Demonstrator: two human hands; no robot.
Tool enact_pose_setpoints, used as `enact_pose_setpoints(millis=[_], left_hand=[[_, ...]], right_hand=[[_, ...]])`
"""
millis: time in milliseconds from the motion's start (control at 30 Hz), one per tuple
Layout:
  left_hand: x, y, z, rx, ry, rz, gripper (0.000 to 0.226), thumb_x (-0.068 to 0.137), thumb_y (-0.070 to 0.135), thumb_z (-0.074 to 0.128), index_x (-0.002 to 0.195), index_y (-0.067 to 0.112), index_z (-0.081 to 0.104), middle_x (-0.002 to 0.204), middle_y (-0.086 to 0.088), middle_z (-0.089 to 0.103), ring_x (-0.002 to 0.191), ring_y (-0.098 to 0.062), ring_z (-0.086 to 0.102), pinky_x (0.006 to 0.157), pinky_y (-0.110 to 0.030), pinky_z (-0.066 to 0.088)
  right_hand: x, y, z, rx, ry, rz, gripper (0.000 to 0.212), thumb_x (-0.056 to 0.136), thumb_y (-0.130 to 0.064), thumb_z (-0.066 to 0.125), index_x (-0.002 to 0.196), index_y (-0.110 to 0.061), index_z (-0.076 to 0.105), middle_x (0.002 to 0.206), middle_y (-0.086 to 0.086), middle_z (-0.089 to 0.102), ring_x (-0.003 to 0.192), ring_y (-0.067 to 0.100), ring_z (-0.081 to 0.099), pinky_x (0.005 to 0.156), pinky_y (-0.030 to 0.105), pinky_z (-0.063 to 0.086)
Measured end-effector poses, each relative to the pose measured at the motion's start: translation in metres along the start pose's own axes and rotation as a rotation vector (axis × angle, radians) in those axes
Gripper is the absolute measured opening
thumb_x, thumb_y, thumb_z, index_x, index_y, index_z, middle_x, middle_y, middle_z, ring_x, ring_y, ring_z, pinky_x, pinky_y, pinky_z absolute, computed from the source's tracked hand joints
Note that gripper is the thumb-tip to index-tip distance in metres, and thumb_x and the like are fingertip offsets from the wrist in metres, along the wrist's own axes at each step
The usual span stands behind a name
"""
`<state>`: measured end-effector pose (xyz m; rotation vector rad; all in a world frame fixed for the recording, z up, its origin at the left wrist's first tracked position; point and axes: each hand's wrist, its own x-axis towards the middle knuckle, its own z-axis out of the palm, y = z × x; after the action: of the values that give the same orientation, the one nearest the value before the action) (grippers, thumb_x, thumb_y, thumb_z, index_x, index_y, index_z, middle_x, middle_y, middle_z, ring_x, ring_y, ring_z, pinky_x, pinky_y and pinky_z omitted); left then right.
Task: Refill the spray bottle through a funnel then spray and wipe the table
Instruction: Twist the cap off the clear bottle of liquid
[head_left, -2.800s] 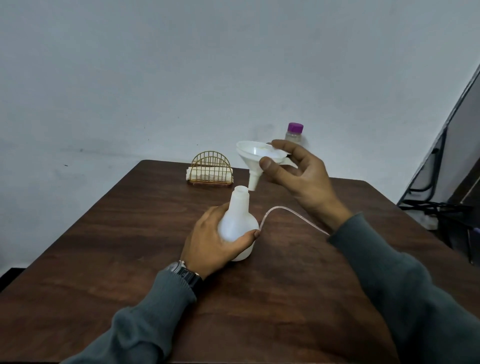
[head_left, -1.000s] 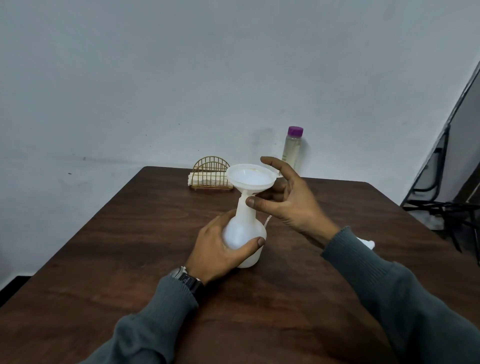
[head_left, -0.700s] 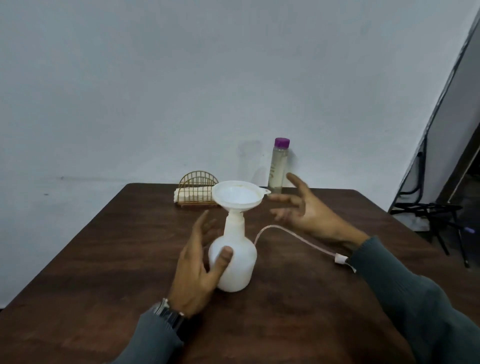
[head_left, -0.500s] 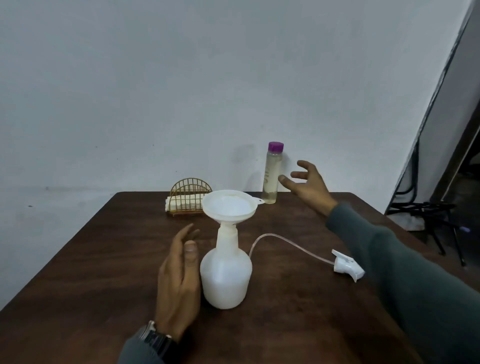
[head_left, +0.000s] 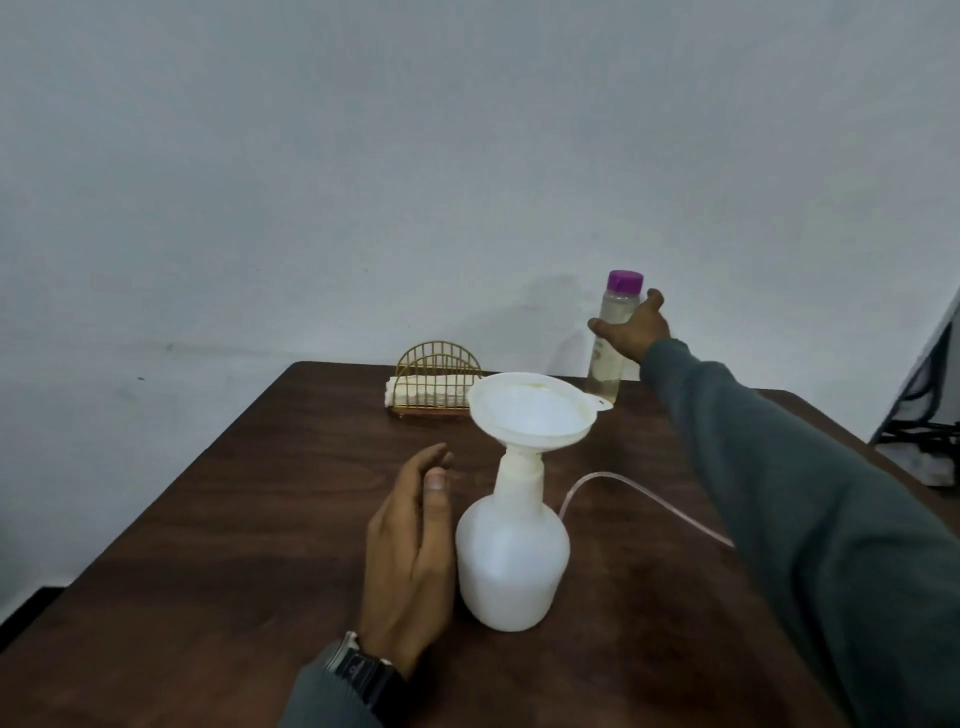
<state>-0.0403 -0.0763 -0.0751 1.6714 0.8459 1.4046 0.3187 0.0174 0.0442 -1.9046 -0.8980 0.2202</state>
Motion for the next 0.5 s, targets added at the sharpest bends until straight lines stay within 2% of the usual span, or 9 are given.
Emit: enact_pose_setpoints(millis=[167, 333, 500], left_hand=[[0.0, 0.0, -0.002, 0.035, 0.005, -0.016, 0.061, 0.094, 0.066, 0.033, 0.137, 0.033, 0.061, 0.132, 0.021, 0.067, 0.123, 0.002, 0.062, 0.107, -0.033, 0.051], [0.001, 0.001, -0.004, 0.083, -0.019, -0.014, 0.064, 0.091, 0.068, 0.034, 0.138, 0.032, 0.06, 0.129, 0.023, 0.066, 0.119, 0.017, 0.056, 0.093, -0.001, 0.041], [-0.001, 0.003, -0.003, 0.109, -0.059, -0.046, 0.06, 0.092, 0.068, 0.036, 0.138, 0.035, 0.058, 0.128, 0.025, 0.064, 0.117, 0.02, 0.054, 0.089, 0.003, 0.039]], right_hand=[[0.008, 0.005, 0.01, -0.009, 0.05, -0.014, 0.085, 0.094, -0.027, 0.076, 0.157, -0.01, 0.023, 0.15, 0.018, 0.053, 0.134, 0.04, 0.055, 0.106, 0.044, 0.046], [0.003, 0.011, 0.011, 0.009, 0.095, -0.072, 0.074, 0.089, -0.026, 0.08, 0.148, -0.009, 0.039, 0.14, 0.016, 0.06, 0.127, 0.036, 0.061, 0.103, 0.042, 0.049], [-0.029, 0.004, -0.008, 0.119, 0.181, -0.196, 0.068, 0.083, -0.029, 0.085, 0.14, -0.014, 0.052, 0.128, 0.008, 0.067, 0.115, 0.028, 0.066, 0.094, 0.033, 0.049]])
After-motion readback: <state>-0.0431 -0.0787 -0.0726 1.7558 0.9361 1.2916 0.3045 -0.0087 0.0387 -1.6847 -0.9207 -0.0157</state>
